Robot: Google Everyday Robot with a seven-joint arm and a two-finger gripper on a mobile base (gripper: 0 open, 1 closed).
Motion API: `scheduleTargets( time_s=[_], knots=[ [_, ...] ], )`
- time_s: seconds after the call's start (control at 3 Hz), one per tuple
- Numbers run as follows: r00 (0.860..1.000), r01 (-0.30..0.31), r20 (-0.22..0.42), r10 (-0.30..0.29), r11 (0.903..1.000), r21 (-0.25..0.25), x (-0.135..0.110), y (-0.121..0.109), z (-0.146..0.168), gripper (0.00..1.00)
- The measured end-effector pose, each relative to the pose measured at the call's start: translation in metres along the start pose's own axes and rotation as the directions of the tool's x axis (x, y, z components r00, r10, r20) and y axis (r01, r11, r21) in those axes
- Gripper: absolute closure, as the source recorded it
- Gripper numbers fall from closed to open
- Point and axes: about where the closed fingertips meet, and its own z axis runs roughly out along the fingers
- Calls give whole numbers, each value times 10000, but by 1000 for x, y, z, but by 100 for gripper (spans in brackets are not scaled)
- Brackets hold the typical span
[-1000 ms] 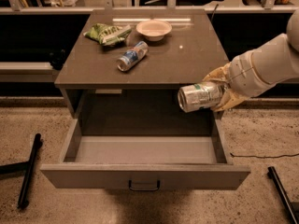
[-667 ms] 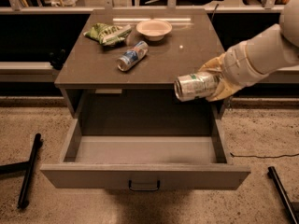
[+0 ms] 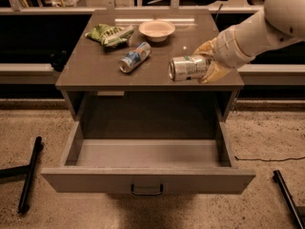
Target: Pick 7up can from top drawer and place on counter
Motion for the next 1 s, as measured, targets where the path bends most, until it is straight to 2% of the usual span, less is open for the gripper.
scheduleTargets(
  time_s=[0.33,0.67,1.0],
  knots=[
    [9906,-1106,810,1102,9939,13,11,-28,27,100],
    [9785,-1580,1308,1593,9872,-205,8,-45,41,100],
    [9643,-1961,1691,2036,9787,-603,1,-59,55,82]
  ],
)
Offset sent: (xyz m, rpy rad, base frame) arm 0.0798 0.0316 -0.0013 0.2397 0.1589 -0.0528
